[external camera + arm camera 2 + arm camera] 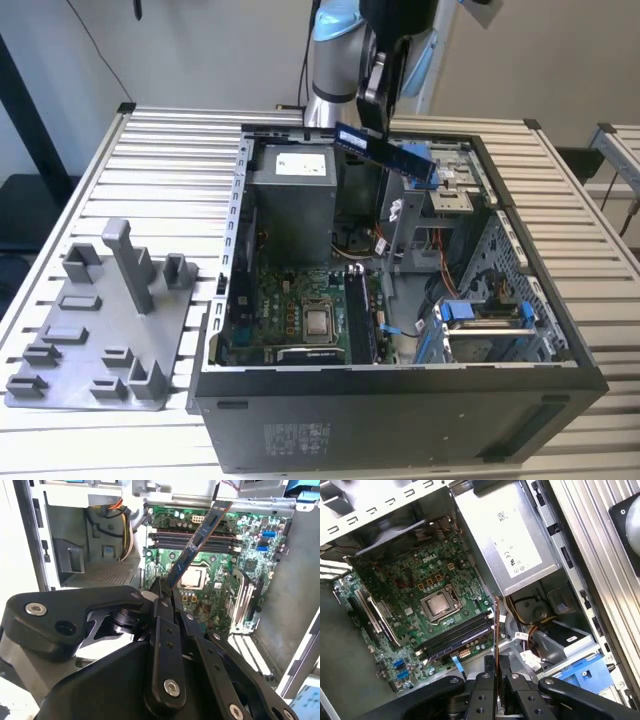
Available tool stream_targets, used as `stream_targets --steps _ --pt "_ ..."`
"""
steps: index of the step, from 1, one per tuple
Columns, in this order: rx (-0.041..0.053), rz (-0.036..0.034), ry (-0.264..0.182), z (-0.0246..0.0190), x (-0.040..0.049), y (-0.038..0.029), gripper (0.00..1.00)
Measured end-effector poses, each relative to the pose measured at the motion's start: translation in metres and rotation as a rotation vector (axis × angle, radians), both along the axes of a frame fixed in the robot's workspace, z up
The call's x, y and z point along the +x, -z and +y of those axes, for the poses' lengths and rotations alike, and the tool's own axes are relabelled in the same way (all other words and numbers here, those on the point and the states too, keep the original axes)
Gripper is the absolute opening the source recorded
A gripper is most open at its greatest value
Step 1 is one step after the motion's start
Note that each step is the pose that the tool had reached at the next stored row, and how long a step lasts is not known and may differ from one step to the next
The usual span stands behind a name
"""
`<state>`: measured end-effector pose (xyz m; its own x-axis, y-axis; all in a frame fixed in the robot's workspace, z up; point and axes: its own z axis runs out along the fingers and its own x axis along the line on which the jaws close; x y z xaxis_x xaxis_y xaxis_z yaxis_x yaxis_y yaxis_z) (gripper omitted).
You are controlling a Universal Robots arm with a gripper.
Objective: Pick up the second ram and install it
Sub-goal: 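Insert the second ram into the second slot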
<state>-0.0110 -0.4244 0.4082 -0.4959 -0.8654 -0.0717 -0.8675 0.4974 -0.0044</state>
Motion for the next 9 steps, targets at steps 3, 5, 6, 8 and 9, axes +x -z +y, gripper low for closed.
stream_targets --steps 3,5,6,8,9 --pt "0.0 0.0 0.039 0.0 0.0 0.0002 0.14" --pt "0.0 0.0 0.065 0.0 0.0 0.0003 0.14" --pt "0.0 0.0 0.078 0.0 0.0 0.0004 0.14" --pt "0.0001 -0.0001 0.104 0.0 0.0 0.0006 0.14" --pt "0.0001 0.0 0.117 0.0 0.0 0.0006 0.14"
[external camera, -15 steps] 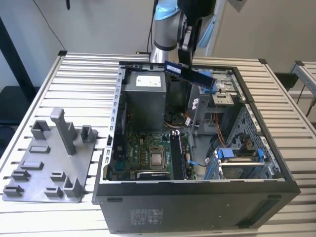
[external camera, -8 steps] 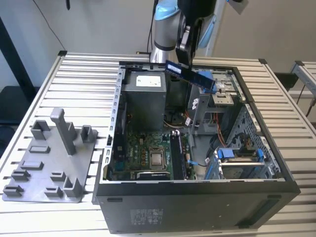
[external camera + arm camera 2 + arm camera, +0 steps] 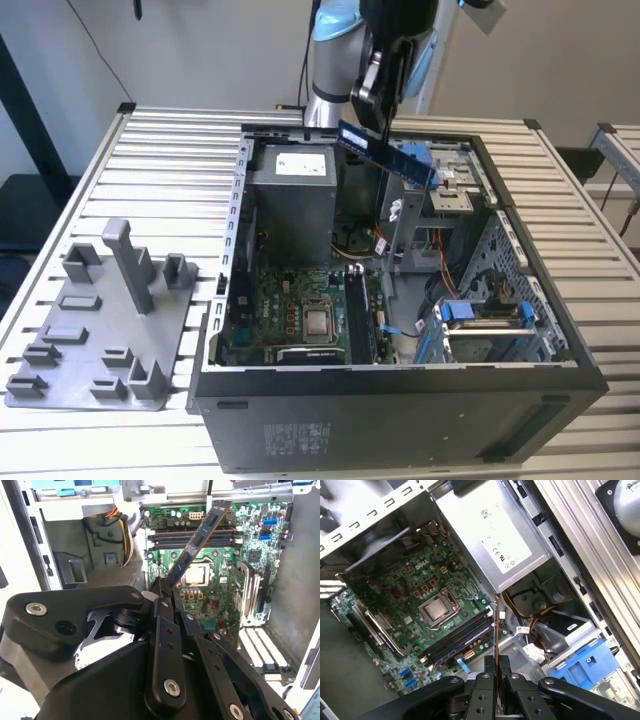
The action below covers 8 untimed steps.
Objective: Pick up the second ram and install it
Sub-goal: 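Insert the second ram into the second slot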
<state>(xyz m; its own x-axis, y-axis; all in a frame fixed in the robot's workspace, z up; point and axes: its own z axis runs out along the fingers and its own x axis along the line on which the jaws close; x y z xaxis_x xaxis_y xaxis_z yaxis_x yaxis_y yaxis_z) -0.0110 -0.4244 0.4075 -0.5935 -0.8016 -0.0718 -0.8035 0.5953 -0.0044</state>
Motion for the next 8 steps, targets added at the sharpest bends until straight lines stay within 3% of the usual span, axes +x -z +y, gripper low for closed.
stream_targets --steps 8 --pt "0.0 0.0 0.122 0.0 0.0 0.0006 0.14"
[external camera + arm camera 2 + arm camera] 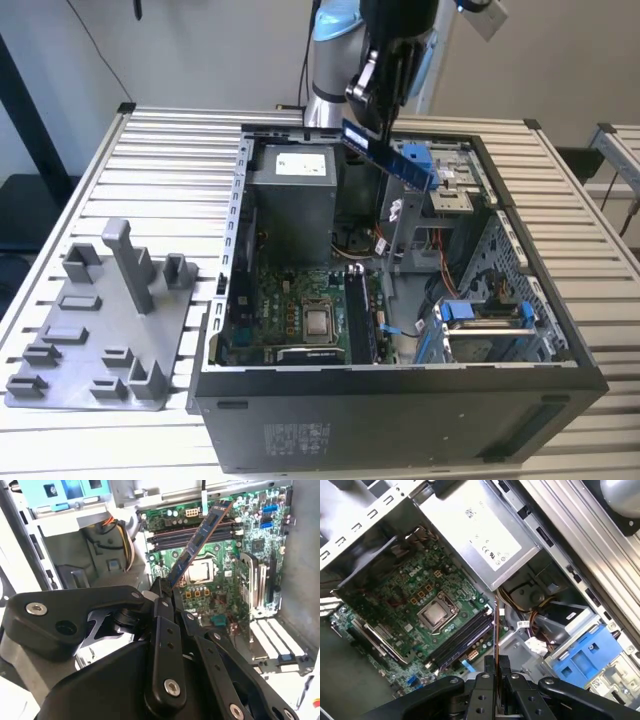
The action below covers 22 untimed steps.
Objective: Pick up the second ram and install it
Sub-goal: 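Insert the second ram into the second slot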
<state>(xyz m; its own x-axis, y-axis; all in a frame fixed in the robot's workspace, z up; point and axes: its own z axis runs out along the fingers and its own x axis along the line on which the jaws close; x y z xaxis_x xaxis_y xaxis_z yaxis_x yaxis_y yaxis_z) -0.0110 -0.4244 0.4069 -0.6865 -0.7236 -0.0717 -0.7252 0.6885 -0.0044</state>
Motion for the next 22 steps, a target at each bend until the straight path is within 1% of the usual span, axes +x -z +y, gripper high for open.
stream_targets --steps 22 --pt "0.0001 0.0 0.373 0.0 0.0 0.0019 0.14"
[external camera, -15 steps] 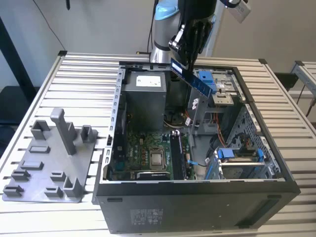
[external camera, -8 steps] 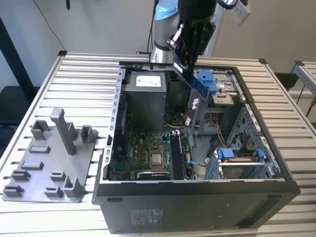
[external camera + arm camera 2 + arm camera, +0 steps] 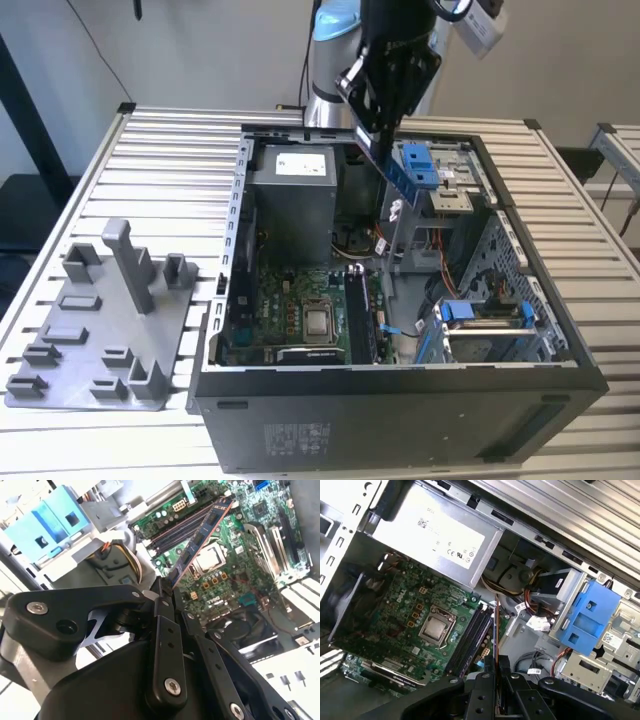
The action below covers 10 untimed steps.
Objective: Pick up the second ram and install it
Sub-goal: 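Insert the second ram into the second slot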
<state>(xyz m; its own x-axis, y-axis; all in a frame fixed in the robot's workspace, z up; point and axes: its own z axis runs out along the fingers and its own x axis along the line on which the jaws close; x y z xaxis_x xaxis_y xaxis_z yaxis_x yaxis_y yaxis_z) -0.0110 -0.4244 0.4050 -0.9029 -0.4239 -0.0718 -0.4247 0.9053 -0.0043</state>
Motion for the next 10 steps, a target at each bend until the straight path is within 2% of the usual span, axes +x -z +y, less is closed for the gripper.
stream_targets --steps 10 --pt "-0.0001 0.0 0.18 0.0 0.0 0.0008 0.14"
